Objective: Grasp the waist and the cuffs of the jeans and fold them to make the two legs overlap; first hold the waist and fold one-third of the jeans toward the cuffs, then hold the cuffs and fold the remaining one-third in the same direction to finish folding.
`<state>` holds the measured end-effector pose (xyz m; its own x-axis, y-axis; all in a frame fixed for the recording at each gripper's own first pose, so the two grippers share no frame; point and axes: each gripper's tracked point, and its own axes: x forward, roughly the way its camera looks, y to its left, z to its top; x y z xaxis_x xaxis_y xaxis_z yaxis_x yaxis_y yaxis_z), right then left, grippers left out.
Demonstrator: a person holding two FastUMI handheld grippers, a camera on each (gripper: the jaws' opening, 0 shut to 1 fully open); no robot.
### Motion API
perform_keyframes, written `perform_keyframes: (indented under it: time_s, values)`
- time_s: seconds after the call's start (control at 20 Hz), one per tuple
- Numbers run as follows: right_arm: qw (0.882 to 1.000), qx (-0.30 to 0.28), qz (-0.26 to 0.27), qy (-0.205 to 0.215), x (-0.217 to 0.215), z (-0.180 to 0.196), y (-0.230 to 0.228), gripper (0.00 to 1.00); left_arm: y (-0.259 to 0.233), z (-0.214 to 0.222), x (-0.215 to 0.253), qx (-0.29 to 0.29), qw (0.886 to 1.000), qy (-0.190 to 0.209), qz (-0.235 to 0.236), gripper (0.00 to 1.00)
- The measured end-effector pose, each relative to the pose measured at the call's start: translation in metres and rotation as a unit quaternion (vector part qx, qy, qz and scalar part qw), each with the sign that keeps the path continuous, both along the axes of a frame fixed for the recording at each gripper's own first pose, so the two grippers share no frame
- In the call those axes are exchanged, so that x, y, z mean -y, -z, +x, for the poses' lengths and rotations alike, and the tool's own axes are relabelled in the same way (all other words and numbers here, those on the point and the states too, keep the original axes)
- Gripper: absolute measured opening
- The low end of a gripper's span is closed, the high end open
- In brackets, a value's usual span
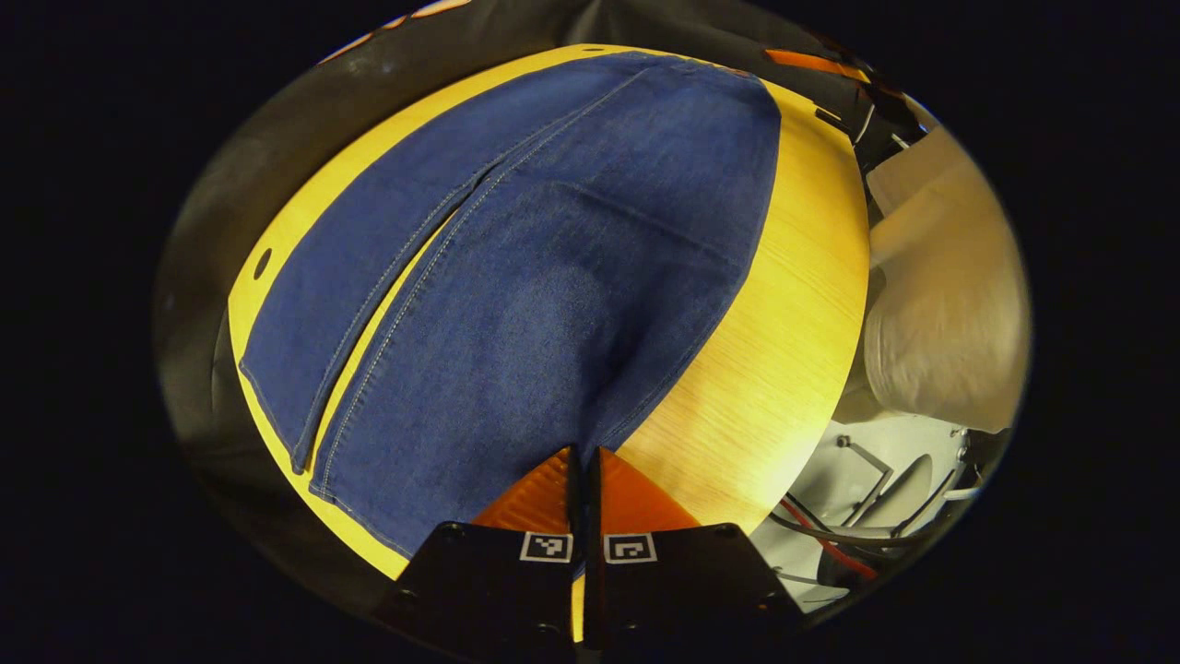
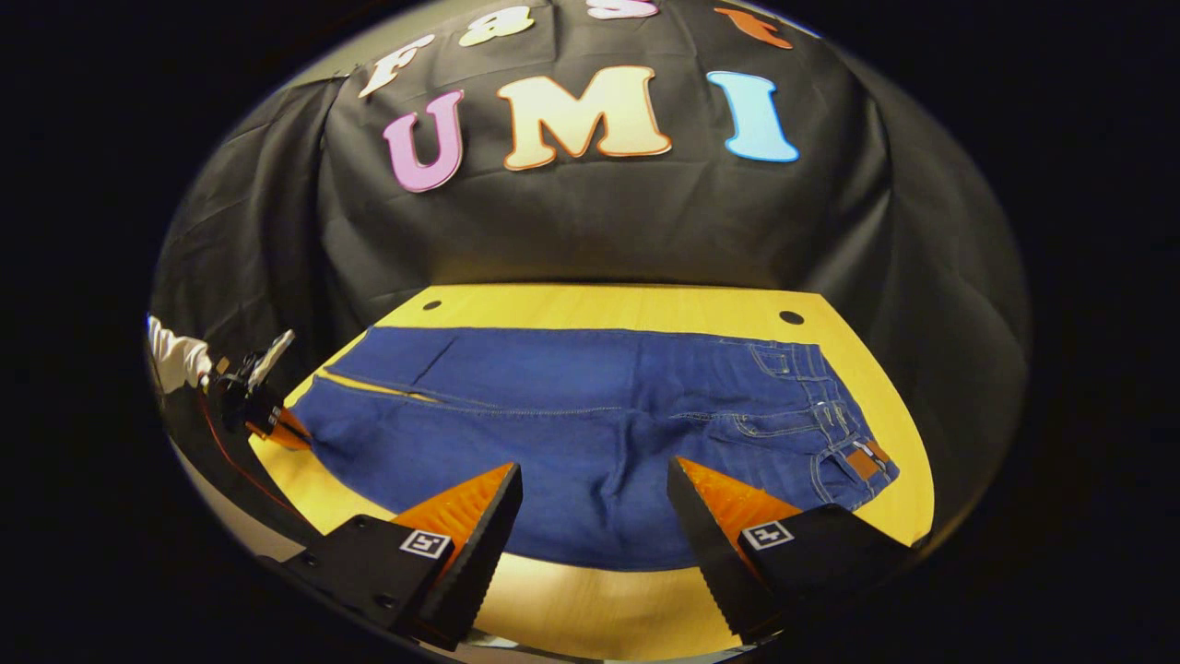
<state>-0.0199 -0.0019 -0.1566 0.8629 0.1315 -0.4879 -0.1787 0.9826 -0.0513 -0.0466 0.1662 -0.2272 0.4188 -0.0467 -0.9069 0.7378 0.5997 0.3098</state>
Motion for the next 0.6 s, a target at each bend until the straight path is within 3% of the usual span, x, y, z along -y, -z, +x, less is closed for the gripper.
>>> perform_keyframes:
  time_s: [0.2,0.25,0.3,0.6]
  values:
    - [0.993,-0.059,-0.047,-0.086,0.010,-0.011,0.022,0.98,0.000,0.000,0.001,-0.016,1.000,0.012,0.006,0.00]
    - [0.990,-0.071,-0.058,-0.107,0.012,-0.011,0.027,0.94,0.000,0.001,0.002,-0.017,1.000,0.015,0.009,0.00]
    - [0.986,-0.087,-0.074,-0.125,0.018,-0.013,0.034,0.98,0.000,0.001,0.003,-0.017,1.000,0.017,0.011,0.00]
    - [0.951,-0.173,-0.172,-0.189,0.072,-0.019,0.072,0.99,0.000,0.001,0.003,-0.024,0.999,0.019,0.018,0.00]
